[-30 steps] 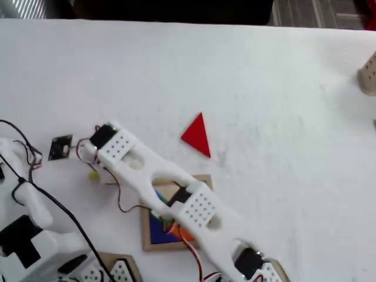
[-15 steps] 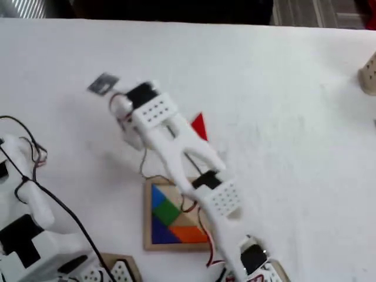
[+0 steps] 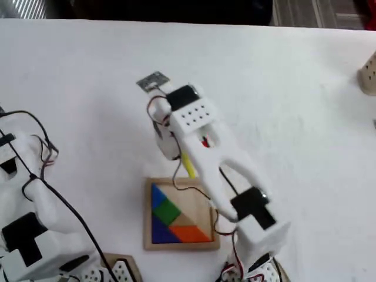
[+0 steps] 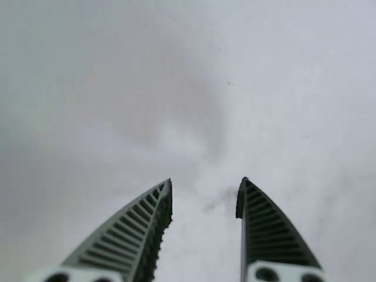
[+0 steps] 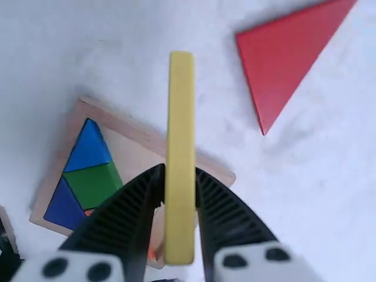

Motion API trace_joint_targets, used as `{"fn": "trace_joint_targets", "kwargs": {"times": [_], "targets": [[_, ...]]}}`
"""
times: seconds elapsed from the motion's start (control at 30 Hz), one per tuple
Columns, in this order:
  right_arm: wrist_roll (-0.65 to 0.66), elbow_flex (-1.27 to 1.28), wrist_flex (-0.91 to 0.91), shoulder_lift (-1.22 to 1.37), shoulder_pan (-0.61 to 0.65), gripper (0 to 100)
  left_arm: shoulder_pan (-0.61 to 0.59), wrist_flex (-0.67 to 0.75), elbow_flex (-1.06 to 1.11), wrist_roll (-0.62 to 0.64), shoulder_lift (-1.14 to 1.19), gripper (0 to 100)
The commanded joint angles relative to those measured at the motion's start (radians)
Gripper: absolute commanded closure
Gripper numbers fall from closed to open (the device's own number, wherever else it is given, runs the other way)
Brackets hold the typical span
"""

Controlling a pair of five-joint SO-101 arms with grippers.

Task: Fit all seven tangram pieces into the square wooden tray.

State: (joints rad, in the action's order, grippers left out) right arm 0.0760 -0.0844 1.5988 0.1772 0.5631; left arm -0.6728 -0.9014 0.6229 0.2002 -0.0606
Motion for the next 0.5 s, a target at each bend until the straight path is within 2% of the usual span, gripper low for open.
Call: {"fn": "trace_joint_targets", "kwargs": {"times": [0.0, 0.3, 0.47], "targets": [[0.002, 0.157, -0.082, -0.165, -0.054, 98.1, 0.031, 0.002, -0.003, -0.043, -0.01, 81], [0.141, 0.562, -0.137, -0.449, -0.206, 98.1, 0.073, -0.002, -0.002, -0.048, -0.007, 81], [0.143, 0.741, -0.231, -0.573, -0.116, 98.1, 0.114, 0.003, 0.015, -0.097, -0.012, 81]]}}
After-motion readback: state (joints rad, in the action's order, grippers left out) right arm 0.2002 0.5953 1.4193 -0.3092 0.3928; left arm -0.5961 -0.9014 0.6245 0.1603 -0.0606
